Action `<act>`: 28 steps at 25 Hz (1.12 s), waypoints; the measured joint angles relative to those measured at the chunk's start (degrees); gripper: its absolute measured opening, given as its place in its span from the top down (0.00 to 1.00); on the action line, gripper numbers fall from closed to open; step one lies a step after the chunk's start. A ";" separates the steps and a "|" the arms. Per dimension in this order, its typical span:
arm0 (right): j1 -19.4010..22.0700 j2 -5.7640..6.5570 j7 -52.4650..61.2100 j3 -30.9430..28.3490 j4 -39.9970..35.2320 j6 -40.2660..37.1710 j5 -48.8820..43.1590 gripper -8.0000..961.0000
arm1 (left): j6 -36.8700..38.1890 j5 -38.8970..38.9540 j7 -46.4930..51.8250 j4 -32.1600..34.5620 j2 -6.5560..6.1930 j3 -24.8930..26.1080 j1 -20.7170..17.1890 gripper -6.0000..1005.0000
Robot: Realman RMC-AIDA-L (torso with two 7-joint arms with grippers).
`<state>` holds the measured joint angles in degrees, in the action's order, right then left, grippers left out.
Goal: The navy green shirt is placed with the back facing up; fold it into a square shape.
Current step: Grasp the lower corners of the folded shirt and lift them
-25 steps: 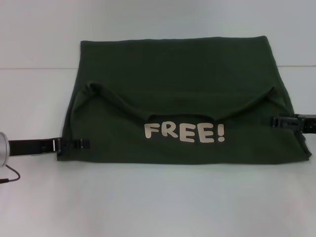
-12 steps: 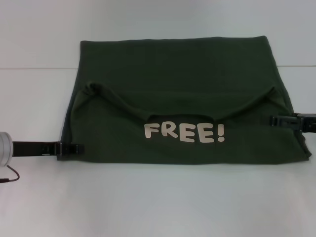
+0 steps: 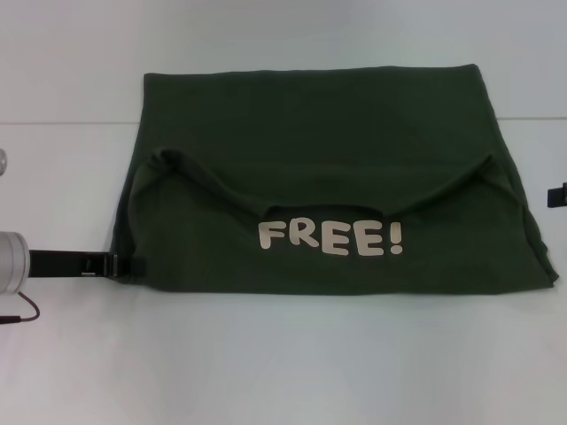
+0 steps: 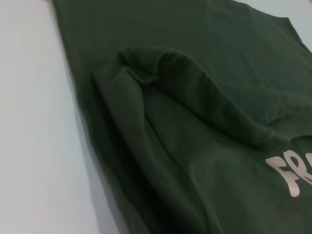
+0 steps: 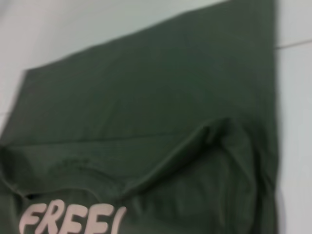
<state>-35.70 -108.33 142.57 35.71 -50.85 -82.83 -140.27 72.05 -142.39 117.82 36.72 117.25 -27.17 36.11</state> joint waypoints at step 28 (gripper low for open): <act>-4.66 -3.72 0.32 4.36 7.81 4.88 -8.68 0.04 | 0.63 0.45 0.07 0.02 0.04 0.17 -0.21 0.97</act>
<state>-40.36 -112.05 142.89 40.07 -43.04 -77.96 -148.95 72.69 -141.93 117.89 36.74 117.29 -27.00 35.90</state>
